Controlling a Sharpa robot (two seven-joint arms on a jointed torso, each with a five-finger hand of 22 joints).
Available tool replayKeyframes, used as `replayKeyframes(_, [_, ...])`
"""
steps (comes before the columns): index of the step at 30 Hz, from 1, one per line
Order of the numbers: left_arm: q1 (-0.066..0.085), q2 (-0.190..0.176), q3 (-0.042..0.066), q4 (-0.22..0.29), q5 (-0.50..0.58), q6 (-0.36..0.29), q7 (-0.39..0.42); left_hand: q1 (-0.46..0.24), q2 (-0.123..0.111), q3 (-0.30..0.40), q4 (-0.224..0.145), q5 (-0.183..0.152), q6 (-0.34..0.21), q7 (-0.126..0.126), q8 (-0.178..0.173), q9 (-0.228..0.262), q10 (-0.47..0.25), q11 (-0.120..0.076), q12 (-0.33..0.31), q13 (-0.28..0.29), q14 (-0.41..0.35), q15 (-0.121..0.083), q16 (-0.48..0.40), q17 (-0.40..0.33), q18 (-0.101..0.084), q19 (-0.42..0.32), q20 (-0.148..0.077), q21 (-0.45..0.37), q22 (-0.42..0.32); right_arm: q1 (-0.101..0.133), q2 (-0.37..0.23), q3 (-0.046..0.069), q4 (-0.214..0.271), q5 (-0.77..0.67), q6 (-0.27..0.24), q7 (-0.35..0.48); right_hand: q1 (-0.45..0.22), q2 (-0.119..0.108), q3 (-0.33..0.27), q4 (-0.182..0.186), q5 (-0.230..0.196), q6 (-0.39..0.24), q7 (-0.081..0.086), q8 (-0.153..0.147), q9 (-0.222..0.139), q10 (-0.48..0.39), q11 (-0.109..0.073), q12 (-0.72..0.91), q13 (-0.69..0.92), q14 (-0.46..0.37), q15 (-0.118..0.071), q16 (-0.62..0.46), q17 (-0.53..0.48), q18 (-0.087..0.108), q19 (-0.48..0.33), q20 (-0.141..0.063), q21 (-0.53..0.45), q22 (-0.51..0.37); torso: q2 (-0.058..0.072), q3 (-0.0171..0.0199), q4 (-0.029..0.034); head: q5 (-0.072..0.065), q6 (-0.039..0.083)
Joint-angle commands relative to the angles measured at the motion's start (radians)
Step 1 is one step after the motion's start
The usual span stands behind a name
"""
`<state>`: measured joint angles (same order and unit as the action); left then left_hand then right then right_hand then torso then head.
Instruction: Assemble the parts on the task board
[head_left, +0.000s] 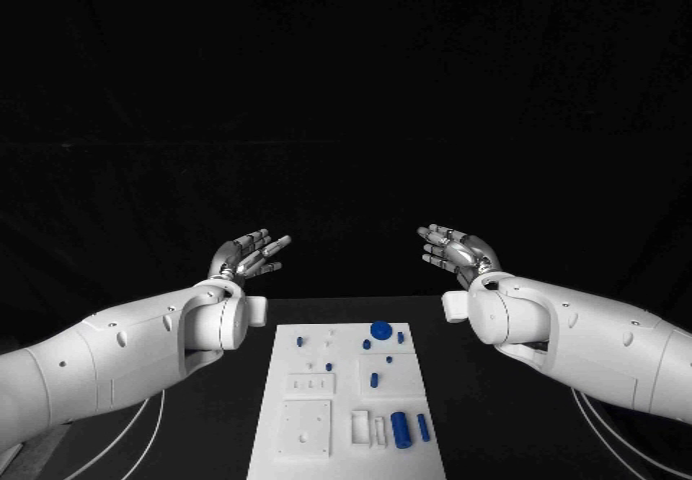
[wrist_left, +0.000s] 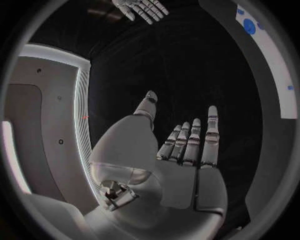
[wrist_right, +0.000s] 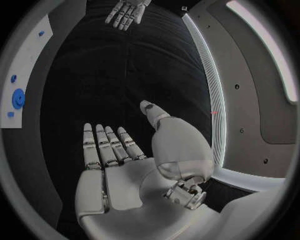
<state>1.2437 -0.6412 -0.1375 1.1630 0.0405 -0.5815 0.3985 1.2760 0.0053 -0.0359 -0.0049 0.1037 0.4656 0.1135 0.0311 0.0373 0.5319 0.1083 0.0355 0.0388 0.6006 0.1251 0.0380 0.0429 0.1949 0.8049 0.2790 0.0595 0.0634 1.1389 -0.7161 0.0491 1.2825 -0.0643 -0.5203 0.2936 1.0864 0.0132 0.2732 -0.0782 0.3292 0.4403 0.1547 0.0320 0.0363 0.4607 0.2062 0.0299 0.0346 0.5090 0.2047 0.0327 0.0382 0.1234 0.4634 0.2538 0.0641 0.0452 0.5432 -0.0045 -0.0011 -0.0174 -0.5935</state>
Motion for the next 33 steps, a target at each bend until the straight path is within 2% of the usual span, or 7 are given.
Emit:
replayKeyframes(1, [0.029,0.022,-0.015,-0.063,0.033,0.161,-0.078,0.045,0.0,-0.006,0.0,0.007,0.023,0.003,0.008,0.002,0.023,0.003,0.005,0.002,0.023,0.005,0.007,0.002,0.015,0.031,0.009,0.006,0.004,0.012,0.011,0.006,-0.046,-0.084,0.218,-0.153,0.053,0.0,0.012,-0.013,0.009,0.032,0.039,0.008,0.003,0.032,0.008,0.008,0.003,0.033,0.006,0.009,0.003,0.019,0.034,0.004,0.007,0.004,0.0,0.0,-0.0002,0.0,0.0])
replayKeyframes(8, [0.07,0.052,-0.043,-0.15,0.045,0.225,-0.112,0.046,0.002,-0.007,0.0,0.007,0.028,0.004,0.008,0.002,0.027,0.005,0.006,0.002,0.024,0.005,0.007,0.002,0.015,0.032,0.009,0.006,0.004,0.032,0.026,0.016,-0.111,-0.114,0.309,-0.223,0.076,0.003,0.008,-0.028,0.004,0.049,0.039,0.008,0.004,0.053,0.008,0.009,0.004,0.057,0.006,0.01,0.004,0.016,0.052,-0.001,0.009,0.005,0.0,0.0,-0.0002,0.0,0.0])
replayKeyframes(18, [0.071,0.041,-0.044,-0.142,0.045,0.242,-0.109,0.047,0.011,-0.012,-0.005,0.007,0.051,0.012,0.009,0.003,0.06,0.013,0.007,0.004,0.039,0.005,0.007,0.003,0.016,0.034,0.009,0.006,0.004,0.033,0.038,0.017,-0.142,-0.234,0.282,-0.196,0.139,-0.01,0.003,-0.064,-0.016,0.154,0.032,0.013,0.009,0.172,0.004,0.014,0.009,0.175,-0.002,0.014,0.009,0.002,0.128,-0.024,0.02,0.008,0.001,-0.003,0.0004,0.012,-0.017])
replayKeyframes(24, [0.071,0.026,-0.045,-0.12,0.035,0.246,-0.09,0.058,0.037,-0.021,-0.019,0.012,0.208,0.034,0.021,0.012,0.242,0.036,0.016,0.011,0.279,0.017,0.029,0.014,0.039,0.101,0.002,0.026,0.012,0.033,0.055,0.017,-0.158,-0.383,0.252,-0.178,0.165,-0.025,0.023,-0.09,-0.026,0.31,0.027,0.019,0.015,0.349,-0.011,0.019,0.017,0.371,-0.01,0.02,0.016,0.0,0.338,-0.051,0.059,0.022,0.0,-0.0028,0.0005,0.017,-0.018])
replayKeyframes(26, [0.071,0.015,-0.045,-0.104,0.027,0.25,-0.084,0.066,0.05,-0.021,-0.025,0.015,0.329,0.043,0.027,0.018,0.419,0.047,0.023,0.018,0.412,0.036,0.06,0.025,0.023,0.16,-0.046,0.057,0.023,0.033,0.066,0.017,-0.17,-0.477,0.242,-0.173,0.168,-0.032,0.04,-0.095,-0.029,0.405,0.019,0.025,0.02,0.485,-0.028,0.024,0.021,0.512,-0.032,0.03,0.022,0.004,0.408,-0.07,0.082,0.027,0.001,-0.0028,0.0006,0.019,-0.019])
replayKeyframes(29, [0.071,-0.01,-0.046,-0.068,0.0,0.27,-0.078,0.084,0.068,-0.025,-0.037,0.023,0.518,0.038,0.032,0.029,0.544,0.031,0.022,0.019,0.533,0.004,0.079,0.027,-0.063,0.238,-0.137,0.102,0.039,0.033,0.087,0.017,-0.189,-0.634,0.234,-0.169,0.168,-0.047,0.08,-0.102,-0.03,0.556,-0.006,0.032,0.027,0.582,-0.055,0.028,0.023,0.645,-0.08,0.04,0.03,0.005,0.509,-0.116,0.126,0.035,0.006,-0.0008,0.0008,0.022,-0.02])
replayKeyframes(33, [0.071,-0.059,-0.046,0.009,-0.049,0.302,-0.072,0.1,0.087,-0.028,-0.042,0.026,0.557,0.026,0.03,0.028,0.621,0.007,0.024,0.02,0.624,-0.037,0.103,0.038,-0.106,0.294,-0.197,0.149,0.059,0.033,0.113,0.017,-0.201,-0.863,0.228,-0.173,0.169,-0.066,0.101,-0.106,-0.034,0.599,-0.016,0.033,0.029,0.618,-0.078,0.028,0.023,0.821,-0.141,0.062,0.049,0.003,0.652,-0.186,0.206,0.063,0.019,0.0038,0.0044,0.018,-0.023])
